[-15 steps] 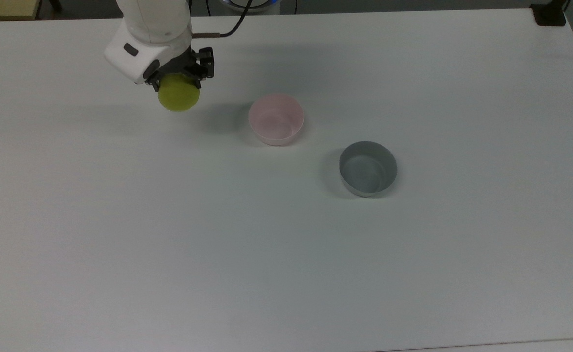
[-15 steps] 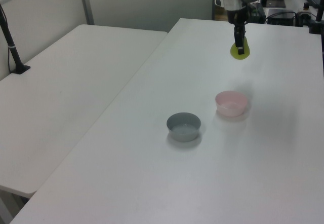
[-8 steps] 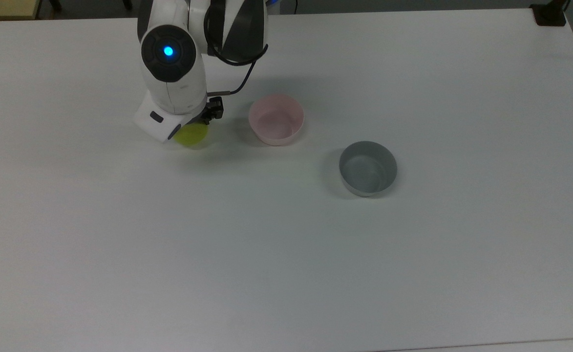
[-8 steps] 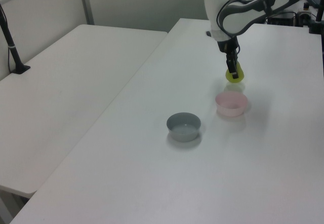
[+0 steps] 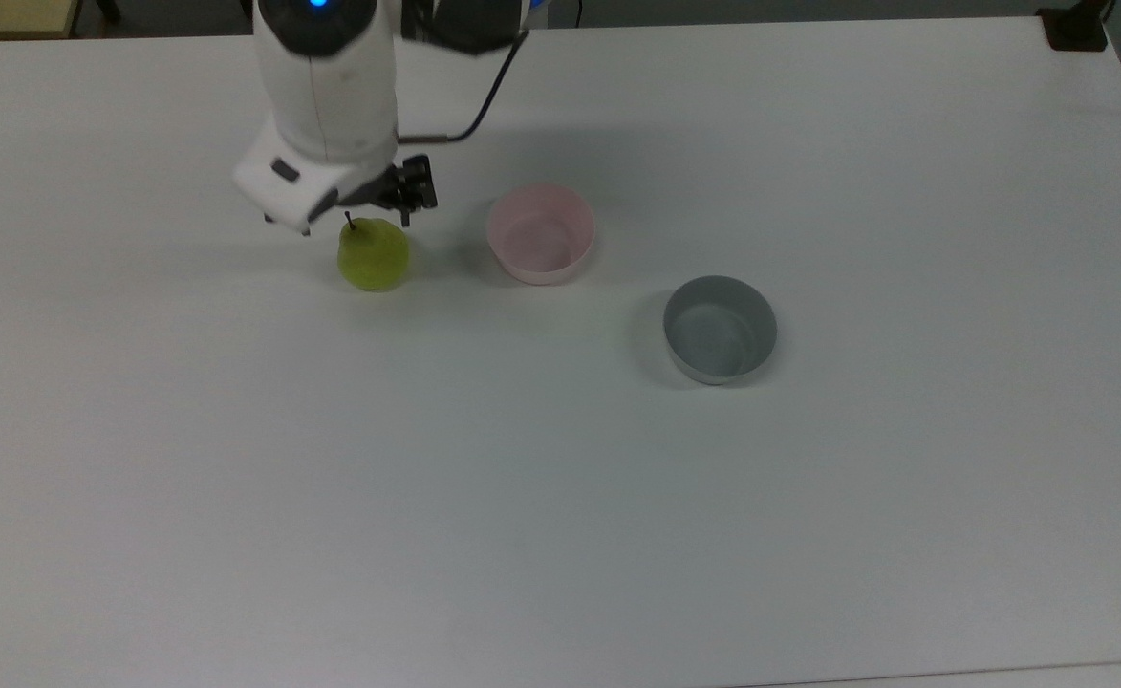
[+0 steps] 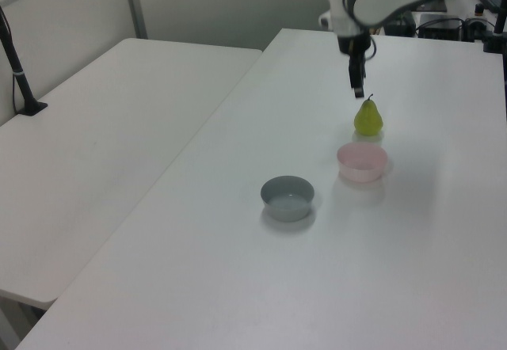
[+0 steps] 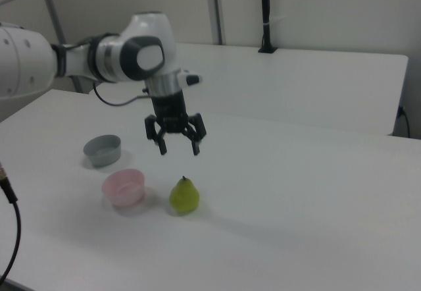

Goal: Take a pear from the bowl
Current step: 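Open the gripper and raise it away from the pear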

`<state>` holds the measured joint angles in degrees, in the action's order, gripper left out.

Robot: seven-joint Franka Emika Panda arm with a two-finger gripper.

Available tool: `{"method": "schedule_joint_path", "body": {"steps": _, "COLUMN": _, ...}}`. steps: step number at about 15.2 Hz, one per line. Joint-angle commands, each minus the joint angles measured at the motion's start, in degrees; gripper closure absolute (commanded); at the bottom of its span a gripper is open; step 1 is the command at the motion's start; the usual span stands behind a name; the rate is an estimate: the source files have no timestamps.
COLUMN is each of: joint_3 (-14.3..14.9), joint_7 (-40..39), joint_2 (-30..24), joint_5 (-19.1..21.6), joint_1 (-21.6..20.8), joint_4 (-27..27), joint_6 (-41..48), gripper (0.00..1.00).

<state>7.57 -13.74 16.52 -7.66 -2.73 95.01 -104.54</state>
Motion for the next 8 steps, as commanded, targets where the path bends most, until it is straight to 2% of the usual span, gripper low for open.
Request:
{"method": "schedule_joint_path", "body": {"steps": 1, "joint_3": 0.52, "joint_7": 4.77, "joint_2": -7.89, "joint_5": 0.46, "joint_1": -0.96, "joint_4": 1.93, "joint_6": 1.97, "gripper": 0.0}}
{"method": "schedule_joint_path", "body": {"steps": 4, "joint_3": 0.52, "joint_7": 9.16, "joint_2": -10.97, "joint_5": 1.33, "joint_1": -0.96, "joint_4": 1.93, "joint_6": 4.6, "gripper": 0.0}}
{"method": "schedule_joint_path", "body": {"steps": 8, "joint_3": 0.52, "joint_7": 10.13, "joint_2": -11.25, "joint_5": 1.94, "joint_1": -0.43, "joint_4": 1.84, "joint_6": 5.4, "gripper": 0.0}}
